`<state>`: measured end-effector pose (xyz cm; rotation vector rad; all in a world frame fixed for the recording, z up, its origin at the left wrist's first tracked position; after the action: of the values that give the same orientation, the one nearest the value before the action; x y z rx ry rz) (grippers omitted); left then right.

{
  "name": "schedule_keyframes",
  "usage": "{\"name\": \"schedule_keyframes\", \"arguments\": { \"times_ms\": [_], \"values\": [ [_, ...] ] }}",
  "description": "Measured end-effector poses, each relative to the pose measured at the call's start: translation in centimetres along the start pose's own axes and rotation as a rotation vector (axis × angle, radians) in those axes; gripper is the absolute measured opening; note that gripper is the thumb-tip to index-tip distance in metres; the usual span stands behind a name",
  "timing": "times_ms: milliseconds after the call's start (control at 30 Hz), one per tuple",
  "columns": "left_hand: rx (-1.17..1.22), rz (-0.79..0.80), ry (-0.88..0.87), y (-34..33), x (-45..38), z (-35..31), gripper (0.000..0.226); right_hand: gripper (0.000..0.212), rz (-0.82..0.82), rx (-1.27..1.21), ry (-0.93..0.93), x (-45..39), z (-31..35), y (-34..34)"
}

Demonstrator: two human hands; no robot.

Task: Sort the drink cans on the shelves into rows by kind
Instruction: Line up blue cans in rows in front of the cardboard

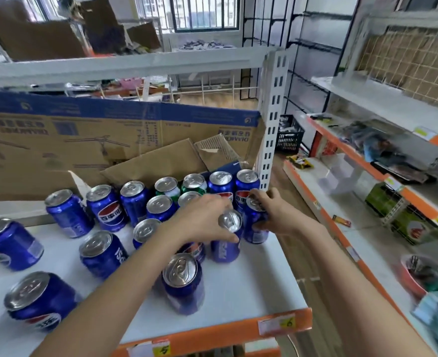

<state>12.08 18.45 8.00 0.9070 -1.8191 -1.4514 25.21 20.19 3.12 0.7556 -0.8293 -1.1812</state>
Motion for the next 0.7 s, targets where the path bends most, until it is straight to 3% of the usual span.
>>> {"name": "schedule_keyframes", "arguments": {
  "times_ms": [267, 367, 467, 633, 700],
  "values": [
    [-0.204, -0.095, 0.191, 0.6, -4.8, 3.0, 0.065, 0.085, 0.044, 0.157, 0.036, -2.0, -0.3, 0.5],
    [-0.221, -0.073, 0.207, 0.3, -5.4, 3.1, 0.068, 0.084, 0.096, 0.189, 0.038, -2.4, -0.7, 0.5],
    [-0.122, 0.014, 0.182, -0.2, -5.5, 3.3, 0.057, 0.086, 0.11, 0.127, 0.014, -2.5, -0.9, 0.9],
    [-0.036, 0.185, 0.026, -0.9, -4.9, 3.0, 0.067, 0.099, -0.068, 0.081, -0.113, -2.4, -0.5, 1.1],
    [-0.072, 0.206, 0.006, -1.1, -4.5, 3.1, 0.07, 0.091, -0.15, 0.135, -0.109, -2.5, 0.2, 1.3]
  ]
}}
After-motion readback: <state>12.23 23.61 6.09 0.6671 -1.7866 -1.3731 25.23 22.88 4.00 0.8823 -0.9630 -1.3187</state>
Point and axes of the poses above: each hand's wrist, its own x-axis away from the middle knuckle, its own y-axis out of the back of the hand, z = x × y, the point moved 9 cm from there along -x, towards the middle knuckle, and after that the axes turned 2 degrees about -x, right-handed, at the moved point
